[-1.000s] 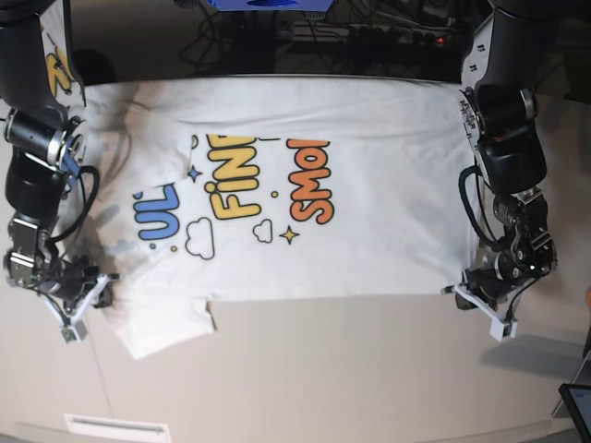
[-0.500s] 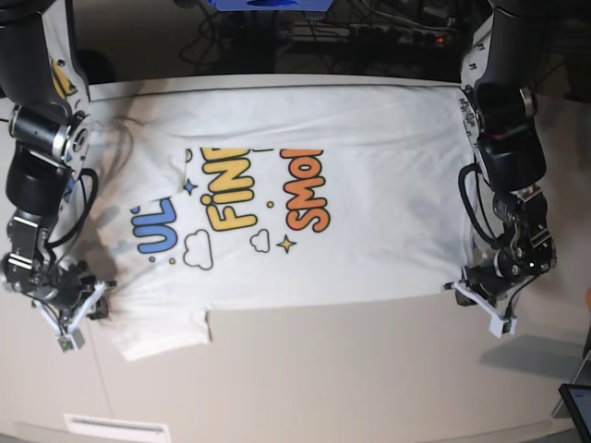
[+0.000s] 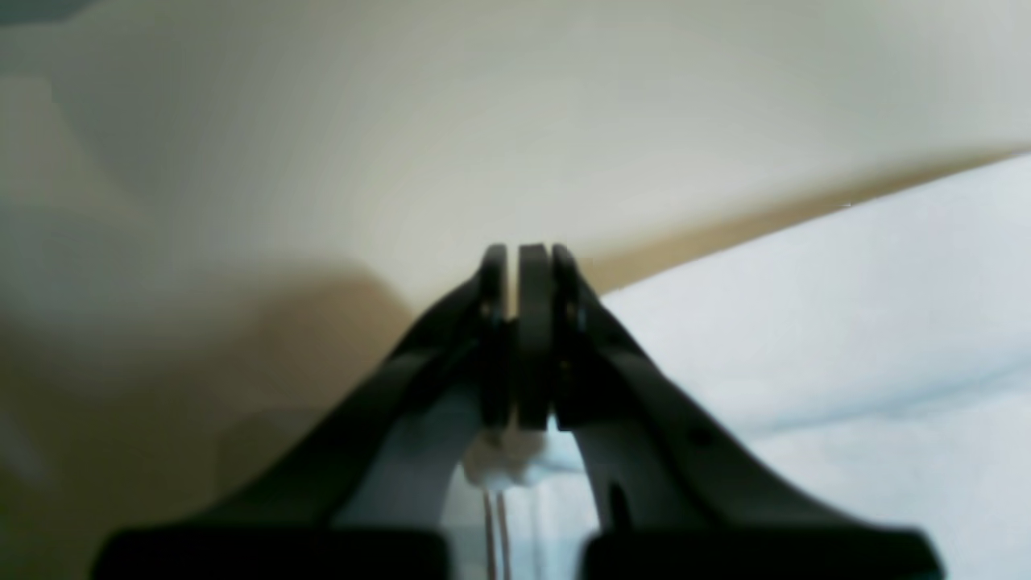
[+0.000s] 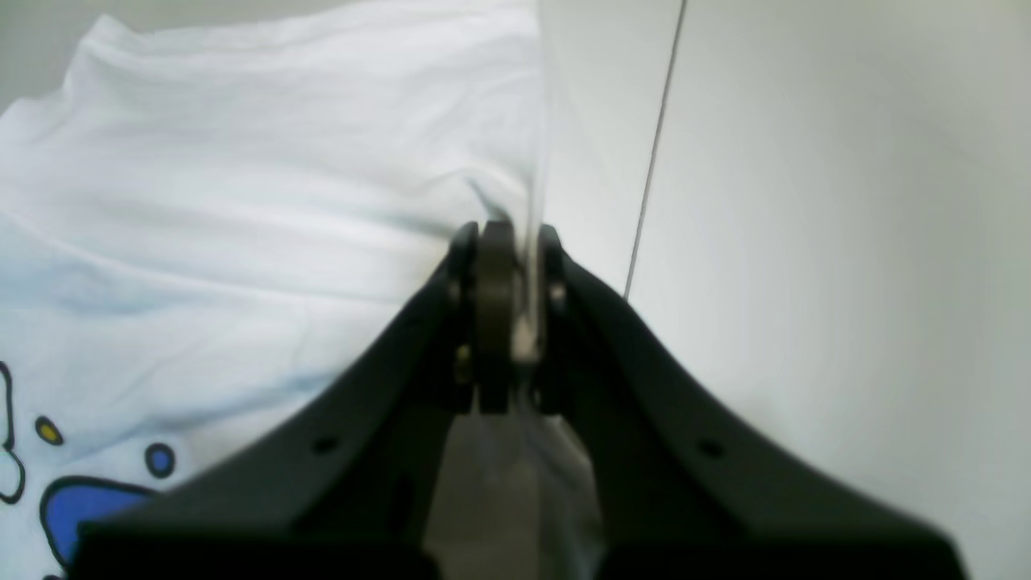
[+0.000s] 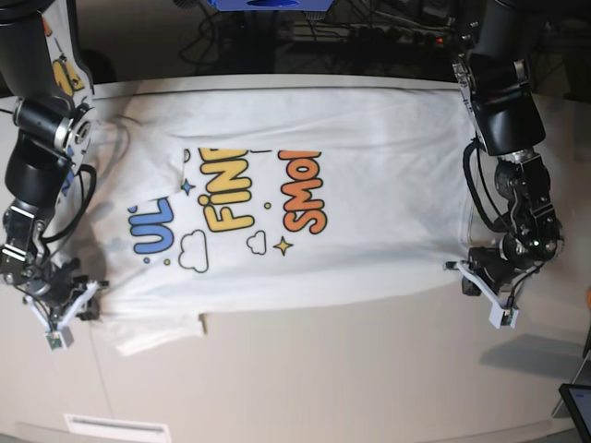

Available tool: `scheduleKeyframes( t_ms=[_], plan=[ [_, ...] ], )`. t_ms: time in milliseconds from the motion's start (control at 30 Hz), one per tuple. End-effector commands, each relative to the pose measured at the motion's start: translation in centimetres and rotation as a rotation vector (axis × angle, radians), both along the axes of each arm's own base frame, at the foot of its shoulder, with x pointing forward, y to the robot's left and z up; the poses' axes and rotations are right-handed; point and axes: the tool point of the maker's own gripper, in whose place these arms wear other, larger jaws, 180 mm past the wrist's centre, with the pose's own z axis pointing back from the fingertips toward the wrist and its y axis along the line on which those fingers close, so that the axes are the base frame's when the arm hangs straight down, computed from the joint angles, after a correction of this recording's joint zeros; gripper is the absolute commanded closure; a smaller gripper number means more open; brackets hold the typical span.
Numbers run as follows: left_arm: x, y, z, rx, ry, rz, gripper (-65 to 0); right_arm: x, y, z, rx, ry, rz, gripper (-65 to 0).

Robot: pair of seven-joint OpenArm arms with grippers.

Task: Fold the T-shirt properly
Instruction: 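Lift the hem edge with both grippers and fold it toward the collar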

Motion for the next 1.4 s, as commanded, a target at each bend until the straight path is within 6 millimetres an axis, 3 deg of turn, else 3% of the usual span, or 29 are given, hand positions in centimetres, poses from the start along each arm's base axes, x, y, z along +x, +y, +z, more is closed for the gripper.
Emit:
scheduleKeyframes(
  t_ms=[0, 533, 733, 967, 1367],
  plan=[
    [1.1, 0.7, 2.4, 0.021, -0.07, 0.002, 0.0, 1.3, -1.1, 2.4, -0.008, -0.067, -0.02, -2.9],
    [-1.4, 0.2, 1.5, 0.059, -0.058, -0.025, 0.0, -0.8, -0.7, 3.0, -0.104, -0.084, -0.007, -2.8],
    [-2.0, 0.0, 2.7, 0.099, -0.061, -0.038, 0.0, -1.2, -0.7, 2.5, -0.108, -0.064, -0.007, -2.8],
    [-3.1, 1.7, 4.9, 0.113, -0.09, 0.028, 0.0, -1.4, -0.7, 2.2, -0.108, -0.058, -0.006, -2.8],
    [-4.1, 1.6, 3.8, 0.117, -0.047, 0.025, 0.0, -3.3, -1.4, 2.2, -0.174, -0.047, -0.008, -2.8]
  ],
)
